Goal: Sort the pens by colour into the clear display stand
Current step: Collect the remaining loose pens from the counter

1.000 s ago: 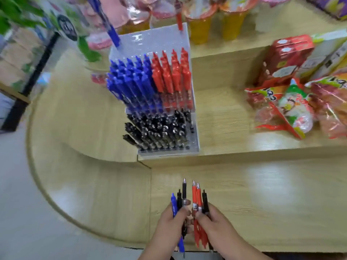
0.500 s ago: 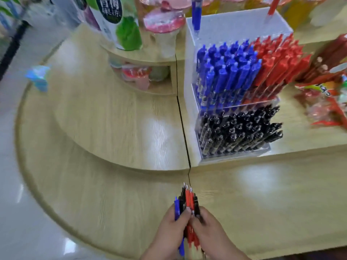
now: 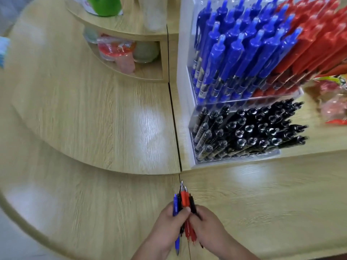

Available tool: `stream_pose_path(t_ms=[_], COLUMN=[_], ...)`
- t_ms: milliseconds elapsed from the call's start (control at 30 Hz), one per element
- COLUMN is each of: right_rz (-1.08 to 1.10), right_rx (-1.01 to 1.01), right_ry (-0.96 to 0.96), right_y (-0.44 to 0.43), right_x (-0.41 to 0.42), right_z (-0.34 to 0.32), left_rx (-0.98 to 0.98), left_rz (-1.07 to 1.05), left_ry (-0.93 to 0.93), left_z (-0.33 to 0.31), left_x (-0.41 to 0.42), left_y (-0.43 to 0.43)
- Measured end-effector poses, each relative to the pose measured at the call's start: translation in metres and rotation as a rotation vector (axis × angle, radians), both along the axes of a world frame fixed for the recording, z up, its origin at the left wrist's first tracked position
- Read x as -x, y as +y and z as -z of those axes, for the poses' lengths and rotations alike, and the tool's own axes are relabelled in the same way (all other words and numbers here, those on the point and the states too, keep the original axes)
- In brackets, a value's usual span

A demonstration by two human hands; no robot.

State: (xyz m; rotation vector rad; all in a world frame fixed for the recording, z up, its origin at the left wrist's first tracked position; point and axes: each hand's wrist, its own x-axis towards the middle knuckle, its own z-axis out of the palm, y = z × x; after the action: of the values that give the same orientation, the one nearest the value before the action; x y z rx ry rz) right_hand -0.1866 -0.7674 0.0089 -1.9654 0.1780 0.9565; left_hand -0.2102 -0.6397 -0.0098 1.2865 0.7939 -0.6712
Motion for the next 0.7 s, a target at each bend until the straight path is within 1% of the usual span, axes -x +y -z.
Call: stream_pose_path(t_ms=[100, 167, 233, 267, 300, 467, 567, 700], right_rz=[0.012, 0.025, 0.020, 0.018, 0.020, 0.043, 0.018, -0.043], right_rx=[0.094, 0.148, 0.212, 0.247, 0.270, 0.330, 0.344, 0.317], right_ry=[-0.077, -0.124, -0.161, -0.164, -0.170, -0.204, -0.211, -0.230], right_y=[-0.010, -0.013, -0.016, -0.016, -0.016, -0.022, -0.026, -0.034], right_x=[0.000, 0.000, -0.001, 0.000, 0.001, 0.001, -0.001, -0.002], right_z=[0.021, 0.028, 0.033, 0.036, 0.037, 0.042, 0.041, 0.041], left_rx=[-0.192, -0.411, -0.674, -0.767, -0.816, -0.925, -0.984, -1.040], left_rz=[0.055, 0.090, 0.165, 0.173, 0.164, 0.157, 0.141, 0.263], left_ry=[-0.088, -0.200, -0.299, -0.297, -0.281, -0.181, -0.118, -0.059], left_z=[0.007, 0.013, 0.021, 0.024, 0.026, 0.029, 0.030, 0.029], left_x=[0.000, 0.004, 0.009, 0.010, 0.011, 0.006, 0.003, 0.002], left_y=[-0.006, -0.007, -0.009, -0.010, -0.011, -0.019, -0.017, -0.012])
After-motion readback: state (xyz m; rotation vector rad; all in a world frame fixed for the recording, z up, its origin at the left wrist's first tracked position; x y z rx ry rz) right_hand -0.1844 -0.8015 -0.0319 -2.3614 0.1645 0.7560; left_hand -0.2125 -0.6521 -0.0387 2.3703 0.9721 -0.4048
